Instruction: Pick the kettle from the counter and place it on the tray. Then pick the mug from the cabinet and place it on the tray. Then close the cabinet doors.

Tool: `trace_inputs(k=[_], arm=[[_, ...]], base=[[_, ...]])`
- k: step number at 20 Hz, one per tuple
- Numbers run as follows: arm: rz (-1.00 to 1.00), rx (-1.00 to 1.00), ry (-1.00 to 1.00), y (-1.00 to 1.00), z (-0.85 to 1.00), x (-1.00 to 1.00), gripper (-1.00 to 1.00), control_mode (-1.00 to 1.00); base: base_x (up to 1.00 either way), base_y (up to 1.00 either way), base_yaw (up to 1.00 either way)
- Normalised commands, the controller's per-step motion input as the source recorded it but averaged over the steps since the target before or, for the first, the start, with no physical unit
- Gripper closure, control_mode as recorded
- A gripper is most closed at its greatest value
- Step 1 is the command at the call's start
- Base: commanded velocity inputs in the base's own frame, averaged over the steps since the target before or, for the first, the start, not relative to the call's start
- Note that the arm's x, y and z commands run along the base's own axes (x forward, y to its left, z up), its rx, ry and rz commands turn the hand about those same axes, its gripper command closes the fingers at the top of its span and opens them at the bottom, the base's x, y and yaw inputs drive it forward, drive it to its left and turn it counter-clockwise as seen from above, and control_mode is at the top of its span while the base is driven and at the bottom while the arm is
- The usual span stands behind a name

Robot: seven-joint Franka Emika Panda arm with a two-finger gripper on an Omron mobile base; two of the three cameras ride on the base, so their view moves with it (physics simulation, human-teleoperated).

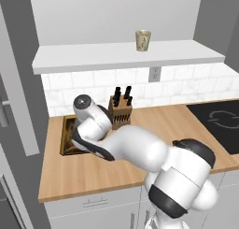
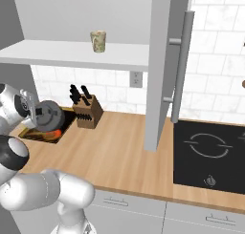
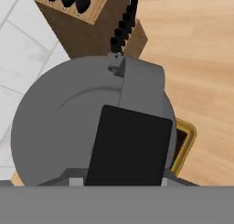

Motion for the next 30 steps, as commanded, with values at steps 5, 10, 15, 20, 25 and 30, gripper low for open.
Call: trace_inputs(k=[5, 10, 15, 20, 25, 30], arm=[[0.00, -0.03, 0.00, 0.33, -0.08, 0.46, 1.00, -1.00], [0.00, 0.00, 0.00, 0.05, -0.02, 0.46, 1.00, -1.00], [0.00, 0.00, 0.01, 0.00, -0.16, 0.31, 1.00, -1.00], [0.00, 0.00, 0.01, 0.02, -0.22, 0.35, 1.00, -1.00], [0.00, 0.00, 0.00, 0.06, -0.19, 0.28, 1.00, -1.00], [0.00, 0.00, 0.00, 0.02, -0.22, 0.10, 1.00, -1.00]], base=[[0.00, 0.00, 0.00], [0.00, 0.00, 0.00], [0.00, 0.00, 0.00], [0.00, 0.00, 0.00], [0.00, 0.00, 0.00], [0.00, 0.00, 0.00]])
